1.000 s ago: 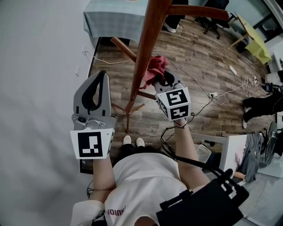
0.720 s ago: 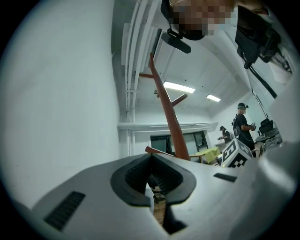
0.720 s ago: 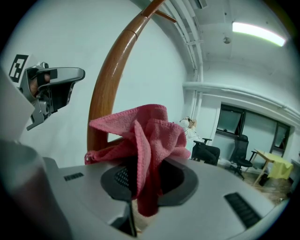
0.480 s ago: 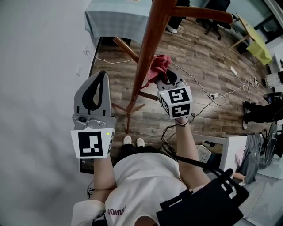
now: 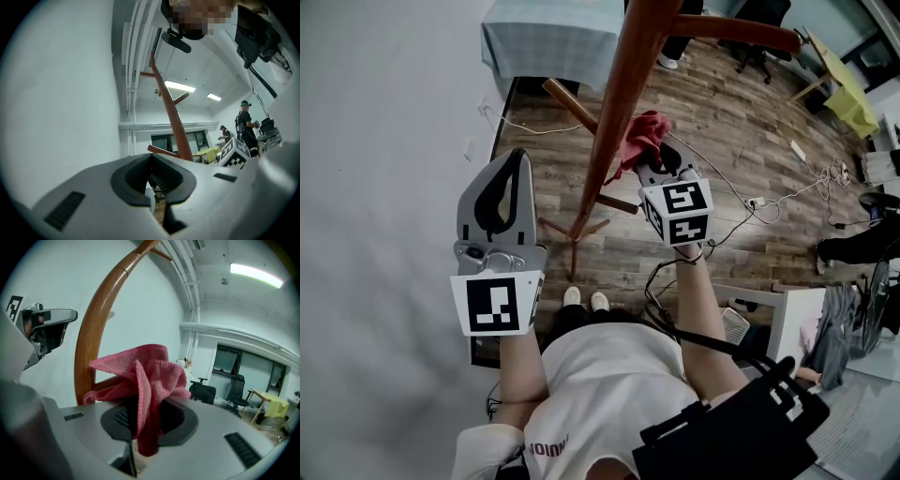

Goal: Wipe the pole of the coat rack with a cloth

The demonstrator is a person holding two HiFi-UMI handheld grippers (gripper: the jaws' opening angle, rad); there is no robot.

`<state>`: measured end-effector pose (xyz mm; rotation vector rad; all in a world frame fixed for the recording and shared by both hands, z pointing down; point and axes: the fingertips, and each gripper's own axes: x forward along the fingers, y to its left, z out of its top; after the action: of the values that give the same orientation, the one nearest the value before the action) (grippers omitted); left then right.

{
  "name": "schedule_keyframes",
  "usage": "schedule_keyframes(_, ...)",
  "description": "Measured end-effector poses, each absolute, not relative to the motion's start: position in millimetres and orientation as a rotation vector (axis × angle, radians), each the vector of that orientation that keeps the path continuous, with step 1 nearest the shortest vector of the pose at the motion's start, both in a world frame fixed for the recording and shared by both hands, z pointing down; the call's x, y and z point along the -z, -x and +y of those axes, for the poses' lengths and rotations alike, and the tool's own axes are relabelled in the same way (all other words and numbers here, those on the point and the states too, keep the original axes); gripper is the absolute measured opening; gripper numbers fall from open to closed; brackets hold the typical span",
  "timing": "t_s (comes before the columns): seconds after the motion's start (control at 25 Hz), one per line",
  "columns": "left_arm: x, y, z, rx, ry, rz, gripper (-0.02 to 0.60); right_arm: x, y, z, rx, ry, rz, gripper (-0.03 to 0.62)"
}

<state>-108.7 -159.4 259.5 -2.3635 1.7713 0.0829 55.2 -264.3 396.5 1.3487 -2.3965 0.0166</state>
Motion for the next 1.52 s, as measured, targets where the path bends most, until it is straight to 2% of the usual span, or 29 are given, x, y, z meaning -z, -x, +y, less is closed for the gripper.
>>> schedule_keyframes(1.52, -261, 108, -163, -0.064, 2.373, 1.765, 0.012, -372, -102, -275, -0.011, -1.558, -2.315, 0.094)
